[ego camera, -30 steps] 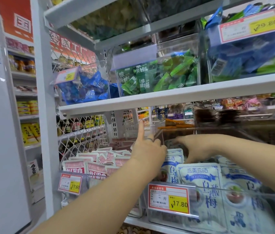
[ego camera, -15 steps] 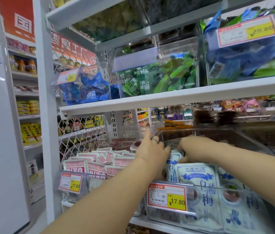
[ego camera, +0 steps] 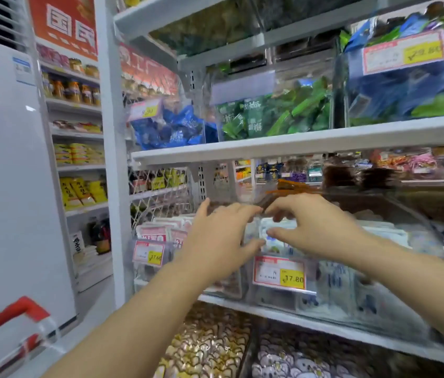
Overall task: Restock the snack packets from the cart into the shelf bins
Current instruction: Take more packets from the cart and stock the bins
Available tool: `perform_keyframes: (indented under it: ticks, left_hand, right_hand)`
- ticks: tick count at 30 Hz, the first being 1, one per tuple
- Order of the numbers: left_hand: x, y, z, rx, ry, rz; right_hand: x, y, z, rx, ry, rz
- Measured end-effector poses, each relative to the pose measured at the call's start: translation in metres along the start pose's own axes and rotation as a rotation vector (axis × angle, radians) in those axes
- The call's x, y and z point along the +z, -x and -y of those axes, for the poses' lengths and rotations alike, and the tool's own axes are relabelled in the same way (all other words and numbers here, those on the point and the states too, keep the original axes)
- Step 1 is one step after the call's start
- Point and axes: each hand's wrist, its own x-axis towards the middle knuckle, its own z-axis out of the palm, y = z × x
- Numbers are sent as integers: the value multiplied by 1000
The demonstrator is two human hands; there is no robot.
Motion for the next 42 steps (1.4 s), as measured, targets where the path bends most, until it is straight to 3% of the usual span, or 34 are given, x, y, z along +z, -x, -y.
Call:
perform_keyframes:
  ticks: [4, 7, 11, 19, 22, 24, 30, 36, 42]
  left_hand:
    - [0, 82, 18, -67, 147, -35]
    - [11, 152, 36, -160, 163, 57]
    - [35, 251, 60, -343, 184, 210]
    - [80, 340, 97, -623, 144, 442]
    - [94, 346, 95, -645, 215, 554]
    - [95, 344, 94, -647, 248, 542]
    - [91, 345, 97, -684, 295, 507]
    - [90, 346, 97, -680, 296, 502]
    - [87, 348, 97, -729, 351, 457]
  right_hand:
    - [29, 44, 58, -98, -226, 58]
    - [73, 81, 98, -176, -323, 162]
    - [152, 121, 142, -263, -423, 459]
    - [261, 144, 198, -507, -161, 1182]
    - [291, 153, 216, -529, -84, 1331]
    - [312, 162, 228, -554, -43, 1403]
    - [349, 185, 249, -771, 134, 1456]
    - [348, 180, 253, -908, 214, 1315]
    - [306, 143, 229, -745, 156, 1134]
